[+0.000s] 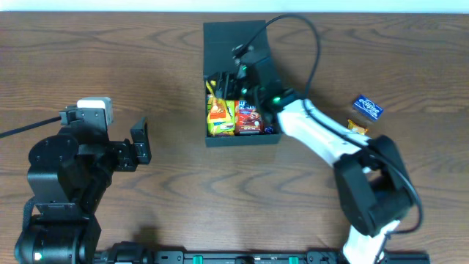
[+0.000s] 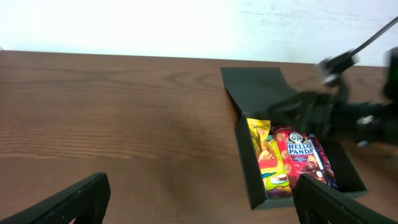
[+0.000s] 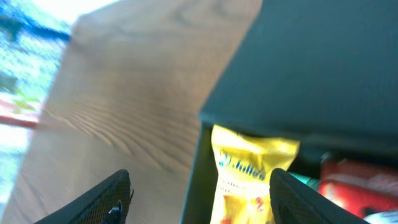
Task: Pack container
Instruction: 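Carry the Julie's packet into the black box and release it, then move the right gripper to the second yellow packet and grasp it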
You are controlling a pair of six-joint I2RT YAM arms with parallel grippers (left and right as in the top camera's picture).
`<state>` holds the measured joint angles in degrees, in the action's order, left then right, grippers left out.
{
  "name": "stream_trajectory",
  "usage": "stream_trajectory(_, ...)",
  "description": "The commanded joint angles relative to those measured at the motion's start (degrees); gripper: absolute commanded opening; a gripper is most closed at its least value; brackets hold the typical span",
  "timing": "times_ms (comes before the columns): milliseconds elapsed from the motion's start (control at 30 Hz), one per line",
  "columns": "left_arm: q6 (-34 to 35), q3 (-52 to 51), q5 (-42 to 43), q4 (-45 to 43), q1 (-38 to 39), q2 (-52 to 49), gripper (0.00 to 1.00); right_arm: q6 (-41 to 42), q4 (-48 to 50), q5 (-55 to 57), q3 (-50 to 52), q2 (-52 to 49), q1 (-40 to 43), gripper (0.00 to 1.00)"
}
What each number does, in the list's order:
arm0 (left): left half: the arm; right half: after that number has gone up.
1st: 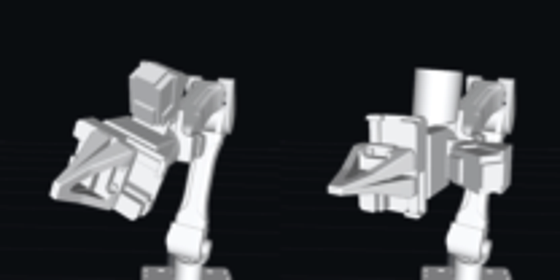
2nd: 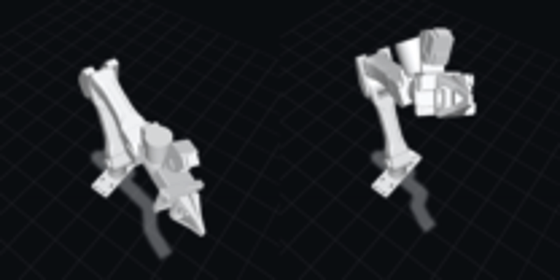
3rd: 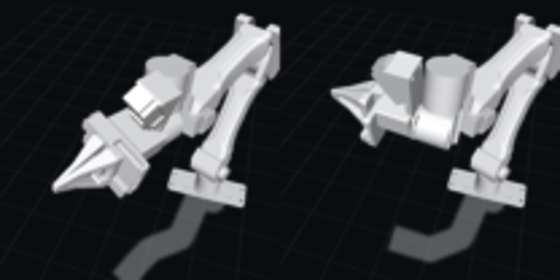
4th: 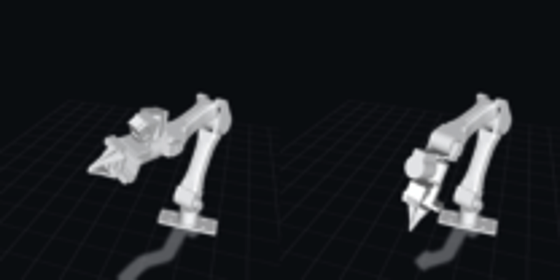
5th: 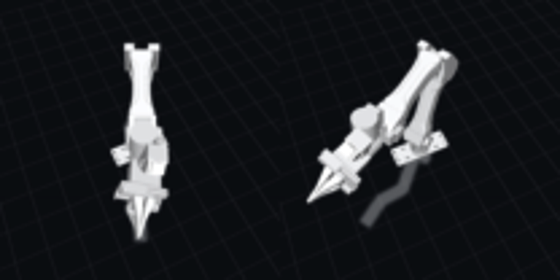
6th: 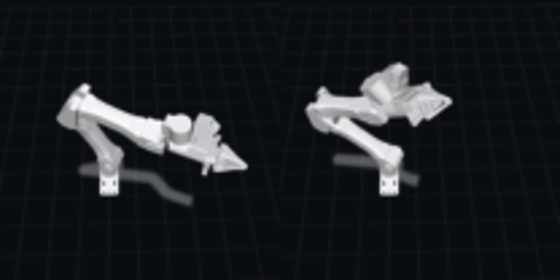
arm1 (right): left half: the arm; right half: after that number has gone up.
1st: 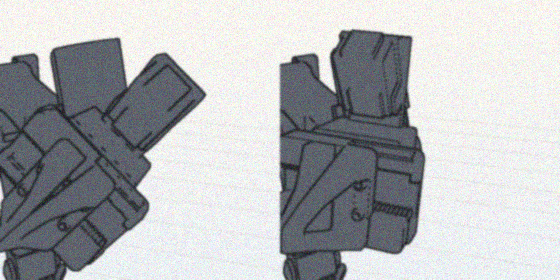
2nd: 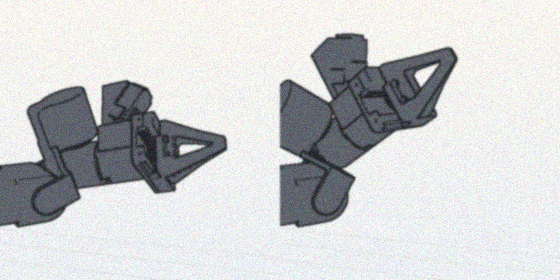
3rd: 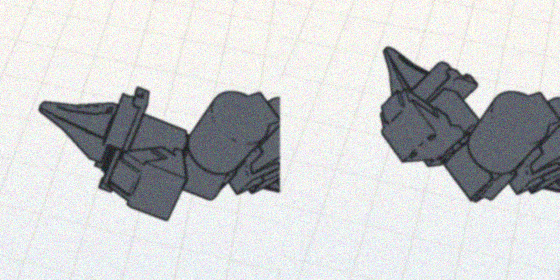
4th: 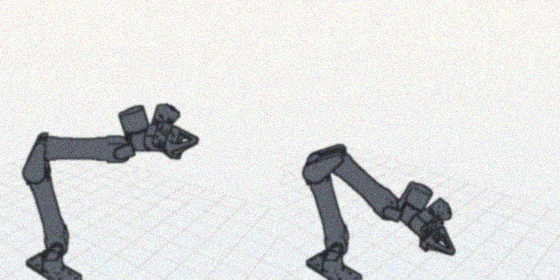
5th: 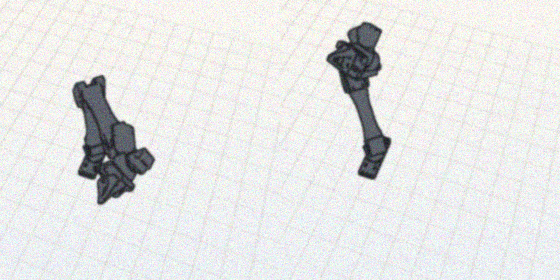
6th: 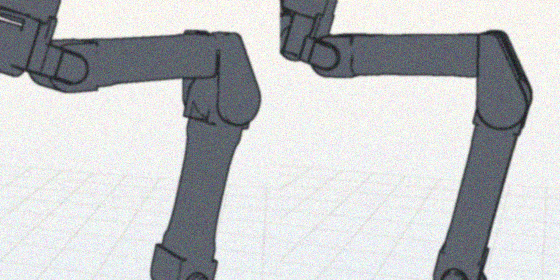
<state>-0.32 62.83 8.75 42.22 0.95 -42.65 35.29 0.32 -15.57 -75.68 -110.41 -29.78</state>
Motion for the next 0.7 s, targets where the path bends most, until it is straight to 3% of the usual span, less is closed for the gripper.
stream_trajectory(0,-1.0,0.8,-0.3,0.0,-0.3,-0.1,0.95,-5.4,0.3,-4.0,-0.1,5.9,2.9,0.71)
stream_trajectory(167,-1.0,0.8,-0.3,0.0,-0.3,-0.1,0.95,-17.8,-4.4,-1.2,-0.1,10.6,6.6,0.72)
stream_trajectory(333,-1.0,0.8,-0.3,0.0,-0.3,-0.1,0.95,-17.8,-14.9,6.7,-0.1,13.0,11.4,0.77)
stream_trajectory(533,-1.0,0.8,-0.3,0.0,-0.3,-0.1,0.95,-17.7,-26.8,7.9,-0.1,13.3,17.3,0.76)
stream_trajectory(667,-1.0,0.8,-0.3,0.0,-0.3,-0.1,0.95,-13.1,-38.5,11.0,-0.1,13.3,21.0,0.79)
